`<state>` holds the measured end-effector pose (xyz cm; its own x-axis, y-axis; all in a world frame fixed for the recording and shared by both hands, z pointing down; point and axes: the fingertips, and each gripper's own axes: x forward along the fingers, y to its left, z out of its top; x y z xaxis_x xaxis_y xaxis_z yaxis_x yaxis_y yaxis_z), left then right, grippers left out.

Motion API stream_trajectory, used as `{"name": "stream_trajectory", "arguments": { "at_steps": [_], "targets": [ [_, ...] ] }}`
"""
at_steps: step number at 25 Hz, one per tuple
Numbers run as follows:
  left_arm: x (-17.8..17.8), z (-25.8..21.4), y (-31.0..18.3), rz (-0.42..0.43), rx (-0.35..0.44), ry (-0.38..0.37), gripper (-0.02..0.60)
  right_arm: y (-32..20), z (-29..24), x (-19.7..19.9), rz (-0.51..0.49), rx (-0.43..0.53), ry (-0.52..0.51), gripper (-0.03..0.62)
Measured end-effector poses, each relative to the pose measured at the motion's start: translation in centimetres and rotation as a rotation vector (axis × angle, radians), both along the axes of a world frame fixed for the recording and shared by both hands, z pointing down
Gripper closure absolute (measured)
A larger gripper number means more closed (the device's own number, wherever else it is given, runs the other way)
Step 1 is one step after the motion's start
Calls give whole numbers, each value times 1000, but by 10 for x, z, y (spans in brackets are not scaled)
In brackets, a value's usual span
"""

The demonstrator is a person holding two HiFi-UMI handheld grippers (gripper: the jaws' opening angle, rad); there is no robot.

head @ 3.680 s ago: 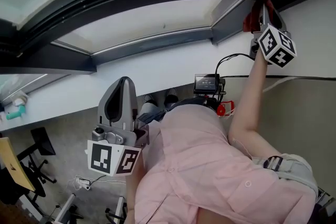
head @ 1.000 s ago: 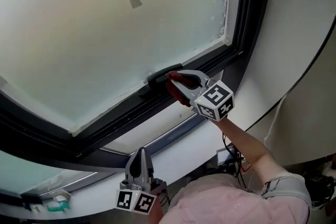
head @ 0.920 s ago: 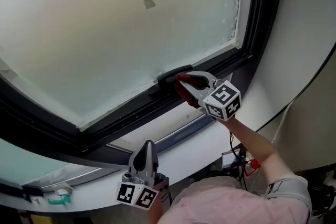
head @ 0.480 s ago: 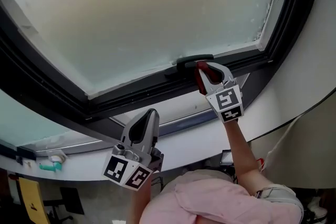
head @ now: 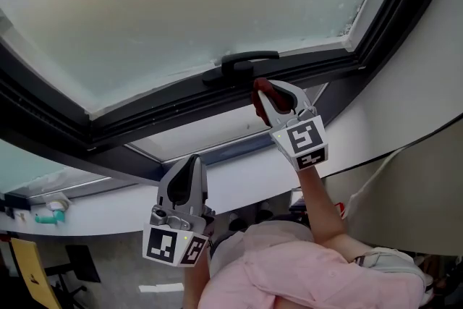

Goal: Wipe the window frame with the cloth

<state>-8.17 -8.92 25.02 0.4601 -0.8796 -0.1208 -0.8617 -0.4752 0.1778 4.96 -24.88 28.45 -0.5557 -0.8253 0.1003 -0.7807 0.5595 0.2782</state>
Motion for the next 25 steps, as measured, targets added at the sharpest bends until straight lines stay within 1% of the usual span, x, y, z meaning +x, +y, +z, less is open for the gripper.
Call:
{"name": "stream_trajectory", "arguments": {
  "at_steps": [2,3,4,7,9,17,22,25],
  "targets": [
    [0,5,-1,-52,23,-115,584,-4,-1,1,-26,8,-46,533],
    [0,6,-2,-71,31,-149,584,-4,-2,1,-37,15,-51,533],
    [0,6,-2,-84,36,-156,584,-4,-2,1,-45,22,-45,533],
    [3,4,-1,-102,49,-97,584,-3,-1,0,-68,37,-10,533],
    [9,4,-1,-107,50,-84,584,-3,-1,1,-77,39,-6,533],
    [36,9,-7,-103,35,-89,584,-9,-1,30,-55,15,-41,533],
    [57,11,-15,-93,30,-140,584,-11,0,41,-76,5,-64,533],
    [70,9,-21,-79,28,-146,584,-14,2,48,-87,-8,-68,533]
  ]
}}
